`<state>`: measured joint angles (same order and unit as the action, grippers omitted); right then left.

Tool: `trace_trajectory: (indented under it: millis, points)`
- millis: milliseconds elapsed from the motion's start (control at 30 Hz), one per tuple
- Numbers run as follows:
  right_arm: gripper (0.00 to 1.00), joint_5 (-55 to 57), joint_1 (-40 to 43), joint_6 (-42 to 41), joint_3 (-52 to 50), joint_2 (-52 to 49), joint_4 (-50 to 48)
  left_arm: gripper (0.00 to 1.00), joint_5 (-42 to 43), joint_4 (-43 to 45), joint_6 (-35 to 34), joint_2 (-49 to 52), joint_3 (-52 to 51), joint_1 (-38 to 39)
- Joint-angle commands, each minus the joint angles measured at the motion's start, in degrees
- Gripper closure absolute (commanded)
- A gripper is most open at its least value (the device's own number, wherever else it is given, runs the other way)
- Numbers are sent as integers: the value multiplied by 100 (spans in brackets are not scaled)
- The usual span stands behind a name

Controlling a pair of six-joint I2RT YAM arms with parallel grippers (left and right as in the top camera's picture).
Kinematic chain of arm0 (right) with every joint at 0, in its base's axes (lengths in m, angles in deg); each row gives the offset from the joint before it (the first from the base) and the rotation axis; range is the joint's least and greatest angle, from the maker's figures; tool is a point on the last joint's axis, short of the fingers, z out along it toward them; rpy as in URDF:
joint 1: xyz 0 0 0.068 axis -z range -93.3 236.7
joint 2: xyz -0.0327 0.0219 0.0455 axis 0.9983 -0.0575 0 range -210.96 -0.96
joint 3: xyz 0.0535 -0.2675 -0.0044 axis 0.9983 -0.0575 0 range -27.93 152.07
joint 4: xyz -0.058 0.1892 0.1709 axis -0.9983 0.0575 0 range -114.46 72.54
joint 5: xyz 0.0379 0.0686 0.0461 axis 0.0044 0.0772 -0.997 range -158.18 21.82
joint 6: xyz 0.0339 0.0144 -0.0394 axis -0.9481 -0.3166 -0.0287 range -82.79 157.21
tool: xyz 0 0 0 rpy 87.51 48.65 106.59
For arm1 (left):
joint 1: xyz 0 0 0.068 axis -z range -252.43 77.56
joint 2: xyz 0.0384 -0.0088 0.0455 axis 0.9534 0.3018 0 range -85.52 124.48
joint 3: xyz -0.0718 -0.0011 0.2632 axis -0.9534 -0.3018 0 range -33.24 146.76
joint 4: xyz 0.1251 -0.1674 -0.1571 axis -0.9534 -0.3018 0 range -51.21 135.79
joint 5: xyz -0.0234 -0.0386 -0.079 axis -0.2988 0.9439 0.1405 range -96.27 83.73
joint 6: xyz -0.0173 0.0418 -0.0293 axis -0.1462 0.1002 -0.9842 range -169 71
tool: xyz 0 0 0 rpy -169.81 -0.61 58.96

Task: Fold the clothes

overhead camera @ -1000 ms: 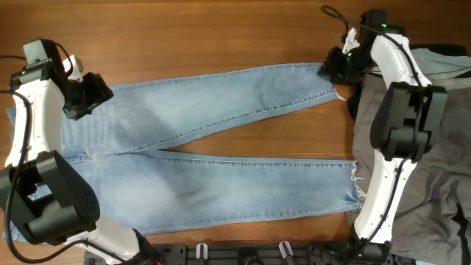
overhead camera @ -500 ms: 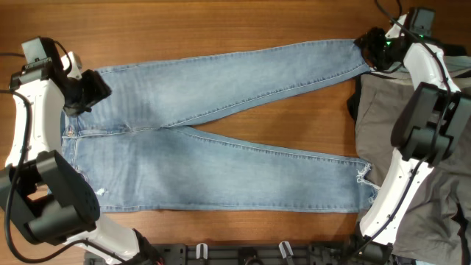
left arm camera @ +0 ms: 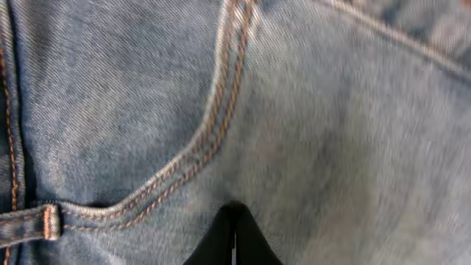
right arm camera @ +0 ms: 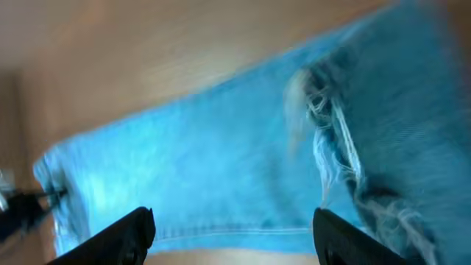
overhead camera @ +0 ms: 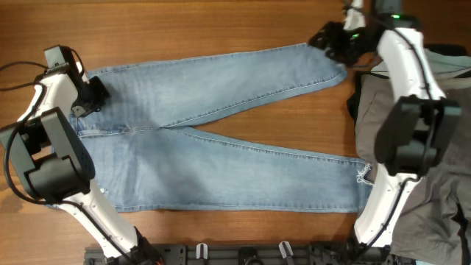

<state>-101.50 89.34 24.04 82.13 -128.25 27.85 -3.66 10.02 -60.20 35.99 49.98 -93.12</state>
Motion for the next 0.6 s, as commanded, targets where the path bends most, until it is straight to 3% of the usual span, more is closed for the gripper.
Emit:
trace_trajectory:
  millis: [0, 100, 267, 400, 433, 500, 567]
  points:
    - [24, 905, -568, -393, 4, -17, -85, 96, -87, 553, -861, 833, -162, -11]
    - [21, 686, -966, -341, 9, -20, -507, 96, -372, 1172, -1019, 953, -162, -33]
    - [22, 549, -1305, -236, 9, -22, -66, 96, -1165, 2420, -1082, 953, -153, -297]
    - [21, 1115, -1351, -234, 9, -22, -76, 96, -1150, 2448, -1220, 953, 98, -898]
    - [21, 1128, -1349, -223, 9, -22, -85, 92, -1008, 2087, -1091, 935, 391, -1104]
    - [20, 1126, -1351, -223, 9, -22, -61, 52, -229, 1150, -721, 896, 1189, -1416]
    - [19, 1093, -1351, -229, 17, -17, 79, 38, 214, 345, -481, 822, 1792, -1519]
